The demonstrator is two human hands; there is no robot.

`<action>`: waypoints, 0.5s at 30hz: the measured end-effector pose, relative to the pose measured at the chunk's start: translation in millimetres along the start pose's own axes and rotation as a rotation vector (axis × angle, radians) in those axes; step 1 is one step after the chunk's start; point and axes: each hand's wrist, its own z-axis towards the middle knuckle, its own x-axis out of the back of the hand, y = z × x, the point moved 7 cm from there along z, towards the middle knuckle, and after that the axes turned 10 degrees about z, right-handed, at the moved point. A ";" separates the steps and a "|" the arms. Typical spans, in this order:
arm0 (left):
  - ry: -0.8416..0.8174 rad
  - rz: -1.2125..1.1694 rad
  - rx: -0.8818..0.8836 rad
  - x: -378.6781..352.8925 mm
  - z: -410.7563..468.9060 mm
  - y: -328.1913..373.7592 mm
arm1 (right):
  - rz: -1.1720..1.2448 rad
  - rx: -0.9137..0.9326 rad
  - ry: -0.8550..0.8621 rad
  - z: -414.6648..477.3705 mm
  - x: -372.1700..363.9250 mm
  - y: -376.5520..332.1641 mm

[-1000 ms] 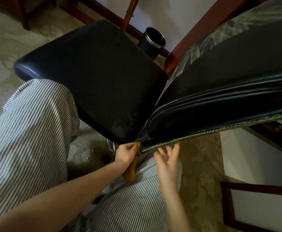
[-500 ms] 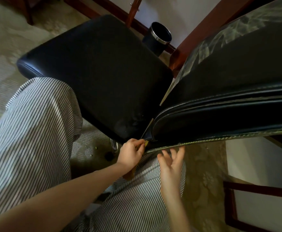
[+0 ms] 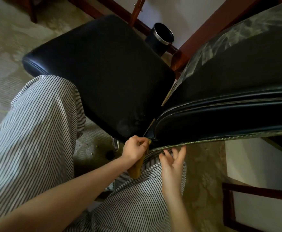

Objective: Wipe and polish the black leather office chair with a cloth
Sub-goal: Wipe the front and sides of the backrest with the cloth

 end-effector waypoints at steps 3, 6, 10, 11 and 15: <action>0.003 -0.006 -0.084 10.9 -7.6 25.3 | -0.002 0.007 0.001 -0.9 -0.9 -0.4; -0.007 -0.094 -0.068 15.8 -15.5 33.7 | -0.002 -0.006 0.000 -2.3 -1.1 -0.5; -0.031 -0.234 -0.127 26.1 -23.6 56.8 | -0.004 -0.013 -0.004 -2.8 -0.2 -2.4; -0.062 -0.281 -0.165 28.5 -24.6 65.5 | -0.008 -0.011 -0.008 -3.3 0.1 -3.8; 0.080 -0.280 -0.241 46.4 -28.4 71.8 | -0.021 -0.030 0.004 -4.8 4.8 -4.1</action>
